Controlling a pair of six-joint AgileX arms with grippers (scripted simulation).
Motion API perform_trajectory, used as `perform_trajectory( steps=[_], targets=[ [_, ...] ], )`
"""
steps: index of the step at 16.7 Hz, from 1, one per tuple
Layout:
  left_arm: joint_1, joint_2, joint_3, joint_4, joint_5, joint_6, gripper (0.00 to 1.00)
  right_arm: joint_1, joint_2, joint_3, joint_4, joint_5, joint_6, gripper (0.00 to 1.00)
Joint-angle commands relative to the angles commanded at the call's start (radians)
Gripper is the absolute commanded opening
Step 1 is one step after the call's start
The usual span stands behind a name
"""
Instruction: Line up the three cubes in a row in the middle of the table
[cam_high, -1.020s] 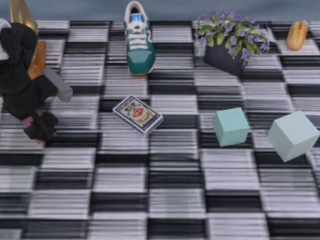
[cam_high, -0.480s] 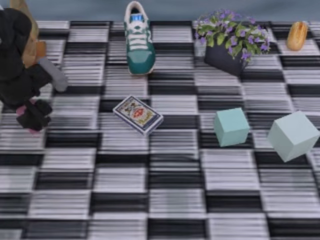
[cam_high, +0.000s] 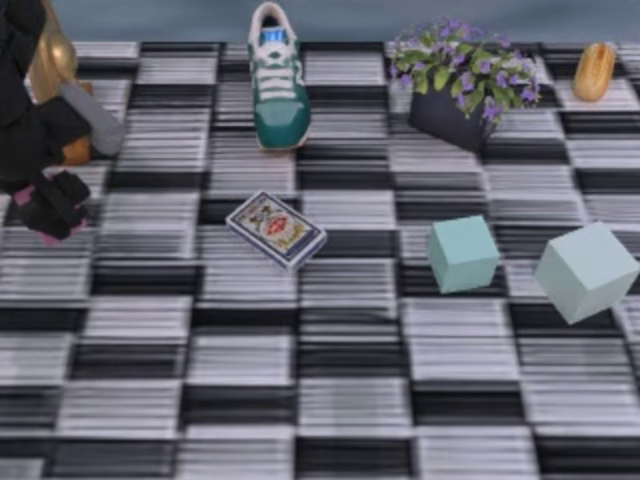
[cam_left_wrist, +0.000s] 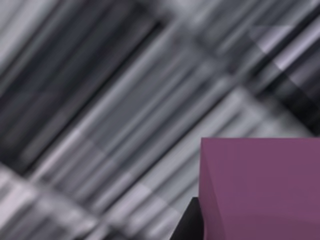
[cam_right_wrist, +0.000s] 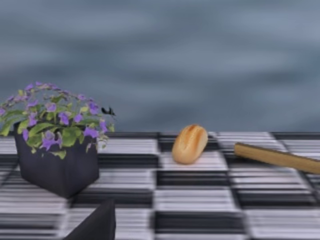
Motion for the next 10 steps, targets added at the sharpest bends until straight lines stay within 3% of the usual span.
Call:
perform_trajectory(
  steps=[4,10],
  targets=[
    [-0.07,0.038,0.066,-0.03,-0.001,-0.007,0.0,0.0,0.0,0.0,0.0,0.0,0.0,1.0],
    [-0.417,0.199,0.348,-0.166,0.0,-0.057,0.0,0.0,0.0,0.0,0.0,0.0,0.0,1.0]
  ],
)
